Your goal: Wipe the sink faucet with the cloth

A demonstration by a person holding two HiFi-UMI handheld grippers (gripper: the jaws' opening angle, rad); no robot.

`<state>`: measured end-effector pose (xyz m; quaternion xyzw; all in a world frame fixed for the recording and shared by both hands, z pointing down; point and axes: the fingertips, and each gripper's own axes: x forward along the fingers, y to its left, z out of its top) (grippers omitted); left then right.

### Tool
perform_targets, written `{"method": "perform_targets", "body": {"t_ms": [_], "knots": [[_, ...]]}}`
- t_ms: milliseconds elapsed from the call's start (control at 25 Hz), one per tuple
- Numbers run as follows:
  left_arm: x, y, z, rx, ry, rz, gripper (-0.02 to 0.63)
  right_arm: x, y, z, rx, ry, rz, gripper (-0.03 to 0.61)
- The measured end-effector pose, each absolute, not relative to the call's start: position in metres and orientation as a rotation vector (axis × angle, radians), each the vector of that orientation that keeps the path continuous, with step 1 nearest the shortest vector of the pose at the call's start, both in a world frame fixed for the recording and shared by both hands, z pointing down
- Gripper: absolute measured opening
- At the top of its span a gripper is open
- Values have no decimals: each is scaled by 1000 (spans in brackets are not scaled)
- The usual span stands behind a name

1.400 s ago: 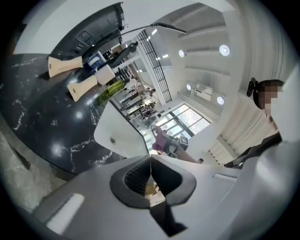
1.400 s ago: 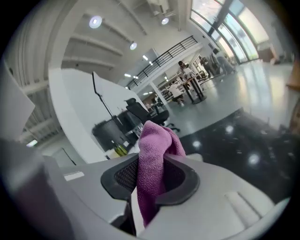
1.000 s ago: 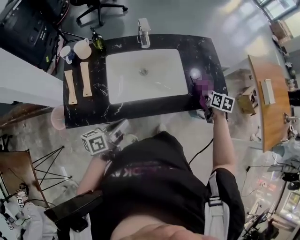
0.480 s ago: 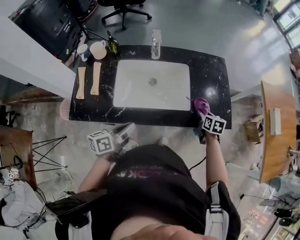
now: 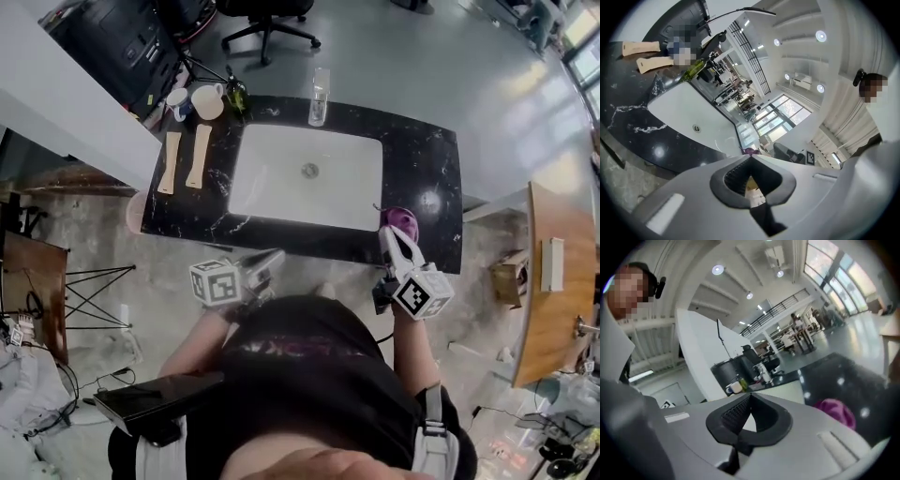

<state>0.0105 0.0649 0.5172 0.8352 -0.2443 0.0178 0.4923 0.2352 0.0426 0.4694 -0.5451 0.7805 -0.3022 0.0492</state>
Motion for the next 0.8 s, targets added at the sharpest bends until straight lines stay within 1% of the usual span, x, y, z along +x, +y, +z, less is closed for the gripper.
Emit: {"method": "perform_targets", "body": {"t_ms": [120, 240, 800], "knots": [[14, 65, 514, 2038, -588, 50, 3, 176, 56, 494, -1450, 2416, -1125, 11], [14, 65, 513, 2043, -588, 52, 3, 145, 70, 511, -1342, 2462, -1254, 11], [-3, 57, 508, 2051, -615, 58, 3, 133, 60, 509, -1355, 2511, -1237, 11]]}}
